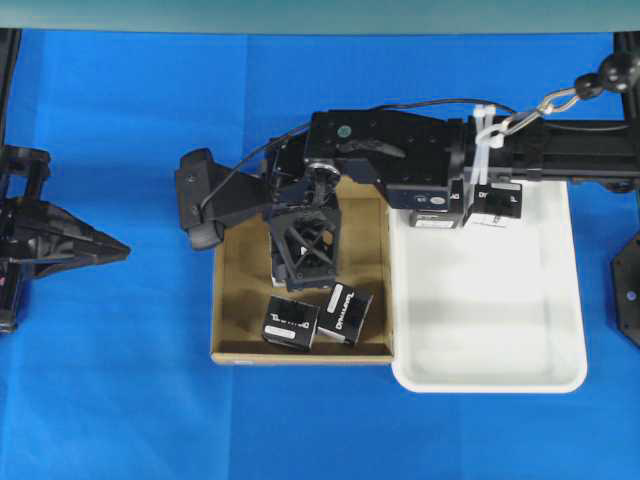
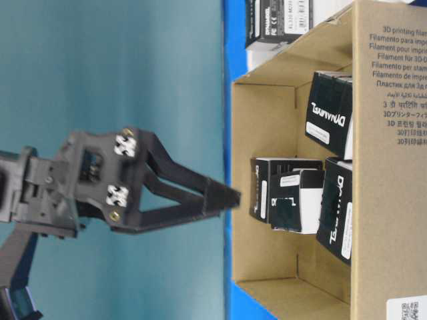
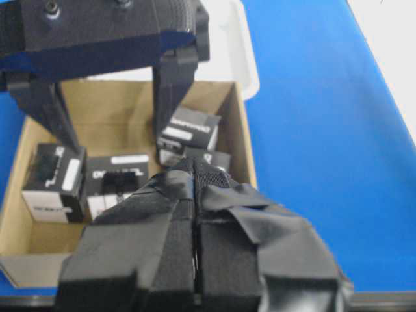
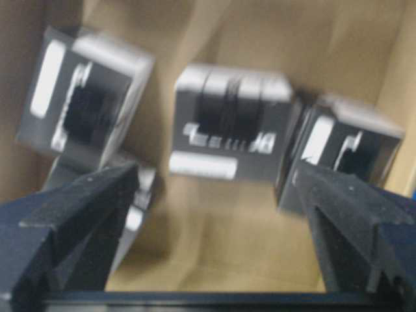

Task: Pick a box that is randomly placed inside the cardboard box.
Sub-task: 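Move the right gripper over the cardboard box and lower onto a DYNAMIXEL box, then close the right gripper on the middle black DYNAMIXEL box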

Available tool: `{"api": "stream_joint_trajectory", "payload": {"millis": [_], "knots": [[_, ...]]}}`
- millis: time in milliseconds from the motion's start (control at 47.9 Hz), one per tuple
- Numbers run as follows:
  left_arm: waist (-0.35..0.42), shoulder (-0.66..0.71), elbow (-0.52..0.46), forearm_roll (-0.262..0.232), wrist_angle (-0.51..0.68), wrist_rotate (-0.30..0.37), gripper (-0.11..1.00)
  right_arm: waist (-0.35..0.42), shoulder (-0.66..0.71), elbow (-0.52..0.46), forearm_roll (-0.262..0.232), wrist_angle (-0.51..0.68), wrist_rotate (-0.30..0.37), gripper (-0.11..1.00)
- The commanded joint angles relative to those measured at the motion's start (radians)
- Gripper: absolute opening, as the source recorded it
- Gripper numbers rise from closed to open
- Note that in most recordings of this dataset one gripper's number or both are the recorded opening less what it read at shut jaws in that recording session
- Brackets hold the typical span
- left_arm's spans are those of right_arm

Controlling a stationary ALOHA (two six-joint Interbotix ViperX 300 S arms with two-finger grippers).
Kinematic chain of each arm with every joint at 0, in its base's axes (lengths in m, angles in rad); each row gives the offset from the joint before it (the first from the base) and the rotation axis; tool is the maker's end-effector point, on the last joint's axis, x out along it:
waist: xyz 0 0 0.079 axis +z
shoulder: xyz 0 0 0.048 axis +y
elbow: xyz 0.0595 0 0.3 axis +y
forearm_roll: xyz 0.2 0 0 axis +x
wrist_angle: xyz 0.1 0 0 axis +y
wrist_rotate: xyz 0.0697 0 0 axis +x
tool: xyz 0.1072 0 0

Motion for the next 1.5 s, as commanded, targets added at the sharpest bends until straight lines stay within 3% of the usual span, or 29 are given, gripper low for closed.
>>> {"api": "stream_joint_trajectory", "payload": {"millis": [0,543,939,1482], "knots": [[-0.002,0.006,-0.032,0.002,-0.005,-0.002,-0.07,0.003,0.020,0.005,0.006,-0.035,-0.005,1.00],[-0.002,0.006,-0.032,0.003,-0.005,0.000,-0.07,-0.014,0.074,0.009,0.006,-0.054,-0.008,1.00],[0.000,0.000,-0.032,0.002,-0.009,0.000,-0.07,-0.005,0.087,0.046,0.089,-0.072,-0.008,1.00],[0.000,0.002,-0.032,0.002,-0.011,0.000,-0.07,-0.005,0.091,0.123,0.089,-0.153,-0.008,1.00]]}}
